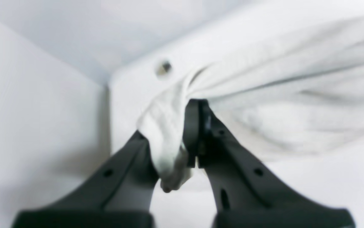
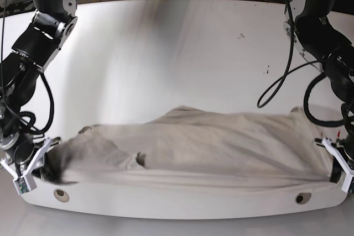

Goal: Fold the T-shirt properly

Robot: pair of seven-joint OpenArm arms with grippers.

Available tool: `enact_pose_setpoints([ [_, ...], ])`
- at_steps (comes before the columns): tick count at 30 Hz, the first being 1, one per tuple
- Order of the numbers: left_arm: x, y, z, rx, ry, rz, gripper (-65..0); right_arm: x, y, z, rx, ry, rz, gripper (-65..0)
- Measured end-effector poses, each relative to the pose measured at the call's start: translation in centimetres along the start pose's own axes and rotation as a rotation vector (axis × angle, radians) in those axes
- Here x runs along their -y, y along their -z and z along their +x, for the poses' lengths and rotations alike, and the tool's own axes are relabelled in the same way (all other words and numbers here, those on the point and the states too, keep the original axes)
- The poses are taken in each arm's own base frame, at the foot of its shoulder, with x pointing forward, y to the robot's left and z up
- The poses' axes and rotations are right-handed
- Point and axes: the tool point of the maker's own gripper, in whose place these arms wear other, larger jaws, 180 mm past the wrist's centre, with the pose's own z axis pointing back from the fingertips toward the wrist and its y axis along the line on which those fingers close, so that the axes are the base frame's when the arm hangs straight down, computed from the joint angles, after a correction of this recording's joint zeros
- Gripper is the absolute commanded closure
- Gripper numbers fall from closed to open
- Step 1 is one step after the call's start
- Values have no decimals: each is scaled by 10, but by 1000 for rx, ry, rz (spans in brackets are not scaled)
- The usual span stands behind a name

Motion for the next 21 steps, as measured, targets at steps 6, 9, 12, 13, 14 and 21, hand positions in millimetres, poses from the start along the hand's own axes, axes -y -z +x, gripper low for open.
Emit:
enact_pose_setpoints([
  [6, -31, -17, 73, 138, 109, 84, 0, 17, -17, 94, 114, -199, -63, 0],
  [9, -50, -30, 104, 190, 151, 139, 0, 29, -32, 139, 169, -269, -96, 0],
  [12, -64, -37, 132, 224, 199, 164, 0, 40, -49, 174, 214, -314, -135, 0],
  [13, -68, -39, 138, 226, 214, 171, 0, 42, -54, 183, 221, -332, -147, 0],
  [14, -71, -40, 141, 224, 227, 173, 0, 44, -59, 189, 221, -344, -159, 0],
  [21, -51, -21, 118, 139, 299, 124, 0, 39, -47, 164, 149, -345, -144, 0],
])
